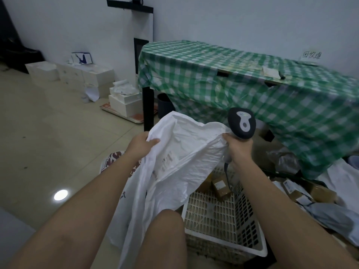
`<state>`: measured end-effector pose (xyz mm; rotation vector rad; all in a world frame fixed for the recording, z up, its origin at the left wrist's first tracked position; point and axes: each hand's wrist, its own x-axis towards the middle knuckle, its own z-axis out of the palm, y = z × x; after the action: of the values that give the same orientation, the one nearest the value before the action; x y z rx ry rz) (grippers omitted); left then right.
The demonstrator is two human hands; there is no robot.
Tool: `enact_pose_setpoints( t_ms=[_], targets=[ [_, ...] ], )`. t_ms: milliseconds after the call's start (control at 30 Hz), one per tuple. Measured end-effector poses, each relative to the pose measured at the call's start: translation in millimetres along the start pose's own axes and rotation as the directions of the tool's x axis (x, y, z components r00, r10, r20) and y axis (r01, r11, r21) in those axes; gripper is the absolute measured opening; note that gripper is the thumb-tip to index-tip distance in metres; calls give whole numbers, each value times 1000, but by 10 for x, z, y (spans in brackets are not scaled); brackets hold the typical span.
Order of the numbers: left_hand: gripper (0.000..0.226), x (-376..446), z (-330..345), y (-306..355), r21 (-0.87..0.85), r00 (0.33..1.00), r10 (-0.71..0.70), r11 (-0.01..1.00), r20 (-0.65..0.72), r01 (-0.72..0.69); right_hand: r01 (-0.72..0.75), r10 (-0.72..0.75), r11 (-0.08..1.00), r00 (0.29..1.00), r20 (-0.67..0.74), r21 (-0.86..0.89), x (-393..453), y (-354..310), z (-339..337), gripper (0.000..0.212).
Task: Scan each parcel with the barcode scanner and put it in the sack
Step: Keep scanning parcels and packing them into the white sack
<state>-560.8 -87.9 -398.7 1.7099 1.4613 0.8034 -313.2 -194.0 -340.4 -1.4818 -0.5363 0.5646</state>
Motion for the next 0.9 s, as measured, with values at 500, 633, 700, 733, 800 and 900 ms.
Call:
enact_pose_setpoints(
  t_ms=[500, 633, 700, 733, 800, 900],
  targets=[
    [26, 159, -304, 517, 80, 947, -12, 996, -322, 40, 46, -44, 999, 989, 145, -13, -11, -152, 126, 19],
    [47, -13, 79, 471, 332, 927, -20, 931, -374, 154, -102, 111, 994, 957, 267, -47, 8, 241, -96, 20],
    [52, -70, 302, 510, 420, 945, 99, 906, -311, 43, -138, 144, 990, 952, 270, -42, 20, 391, -219, 23],
    [52, -90, 421, 548, 455, 948, 175, 890, -266, -37, -140, 145, 989, 955, 259, -37, 41, 454, -282, 29],
    [46, -126, 672, 662, 488, 931, 323, 848, -169, -206, -138, 140, 990, 965, 222, -26, 100, 540, -432, 40],
    [38, -160, 1128, 897, 425, 891, 454, 807, -4, -410, -167, 162, 986, 970, 183, 14, 225, 629, -703, 32]
  ],
)
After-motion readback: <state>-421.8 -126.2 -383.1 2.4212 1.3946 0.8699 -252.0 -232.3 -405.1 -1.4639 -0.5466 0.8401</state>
